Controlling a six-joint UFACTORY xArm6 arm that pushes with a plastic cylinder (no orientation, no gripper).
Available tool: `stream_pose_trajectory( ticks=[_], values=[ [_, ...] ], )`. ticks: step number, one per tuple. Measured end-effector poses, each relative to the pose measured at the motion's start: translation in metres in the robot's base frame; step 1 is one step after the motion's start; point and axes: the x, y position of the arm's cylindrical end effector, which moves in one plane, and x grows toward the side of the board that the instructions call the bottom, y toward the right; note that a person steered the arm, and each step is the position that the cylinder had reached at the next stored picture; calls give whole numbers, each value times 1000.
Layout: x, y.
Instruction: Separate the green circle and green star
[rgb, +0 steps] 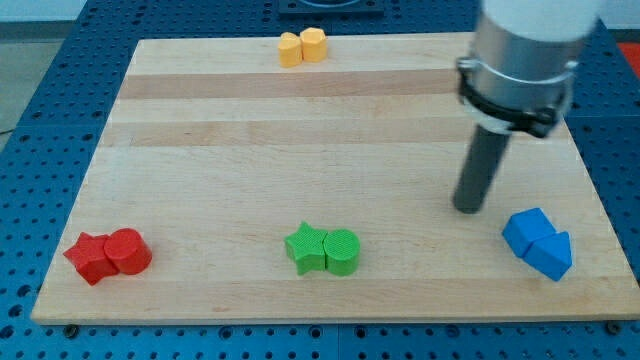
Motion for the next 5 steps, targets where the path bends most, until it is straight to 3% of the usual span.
stream_pose_trajectory(
  ticks=[2, 5],
  values=[
    [52, 18],
    [71, -101]
  ],
)
